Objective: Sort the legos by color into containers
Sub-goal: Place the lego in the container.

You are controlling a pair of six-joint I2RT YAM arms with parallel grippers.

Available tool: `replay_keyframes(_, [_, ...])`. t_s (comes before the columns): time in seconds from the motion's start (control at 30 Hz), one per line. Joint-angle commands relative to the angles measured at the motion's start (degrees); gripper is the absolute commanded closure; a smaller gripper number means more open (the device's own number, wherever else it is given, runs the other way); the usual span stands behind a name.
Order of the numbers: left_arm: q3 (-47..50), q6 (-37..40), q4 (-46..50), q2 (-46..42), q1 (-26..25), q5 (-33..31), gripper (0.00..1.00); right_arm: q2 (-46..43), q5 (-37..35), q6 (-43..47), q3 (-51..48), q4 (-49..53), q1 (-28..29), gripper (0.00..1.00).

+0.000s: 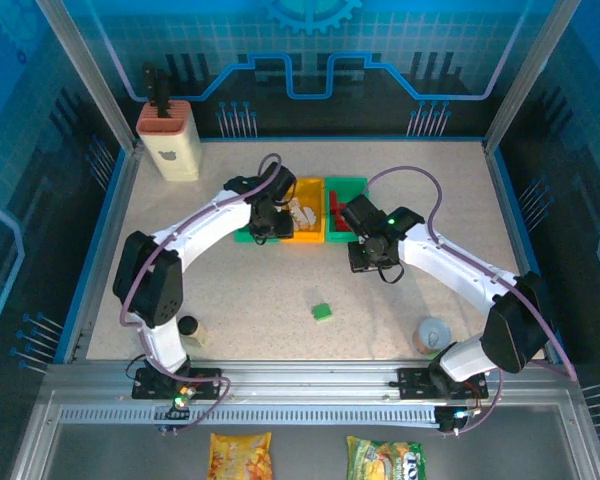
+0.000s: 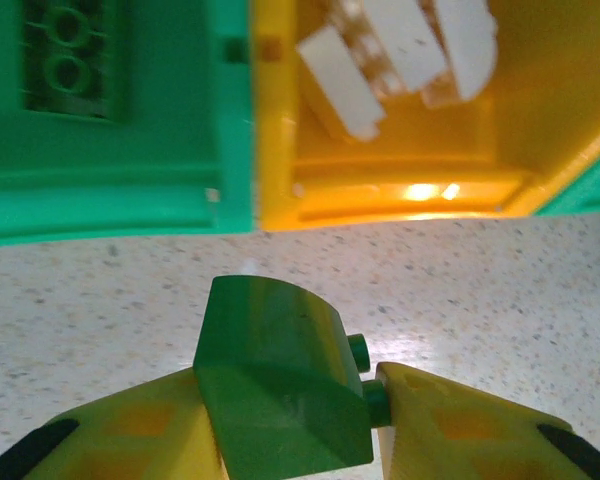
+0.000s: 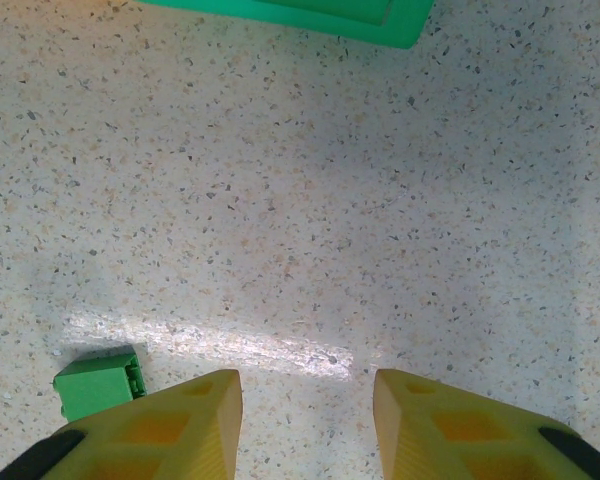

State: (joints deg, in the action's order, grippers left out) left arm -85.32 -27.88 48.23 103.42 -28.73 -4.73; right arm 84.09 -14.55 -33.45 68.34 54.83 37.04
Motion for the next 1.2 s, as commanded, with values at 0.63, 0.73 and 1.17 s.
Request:
replay_keyframes(0.63, [-4.1, 6.2, -1.5, 7.8, 12.7, 8.9, 0.6, -0.6, -1.0, -0.6, 1.6, 2.7, -0.3, 0.6])
replay_keyframes(0.73, [-3.8, 5.7, -3.0, 8.6, 13.8, 11.9, 0.59, -0.8, -1.3, -0.7, 1.6, 3.1, -0.3, 0.6])
replay_keyframes(1.17, [-3.0, 4.7, -5.6, 10.3, 15.4, 17.8, 0.53, -0.4, -1.3, -0.7, 1.7, 3.2, -0.2, 0.6])
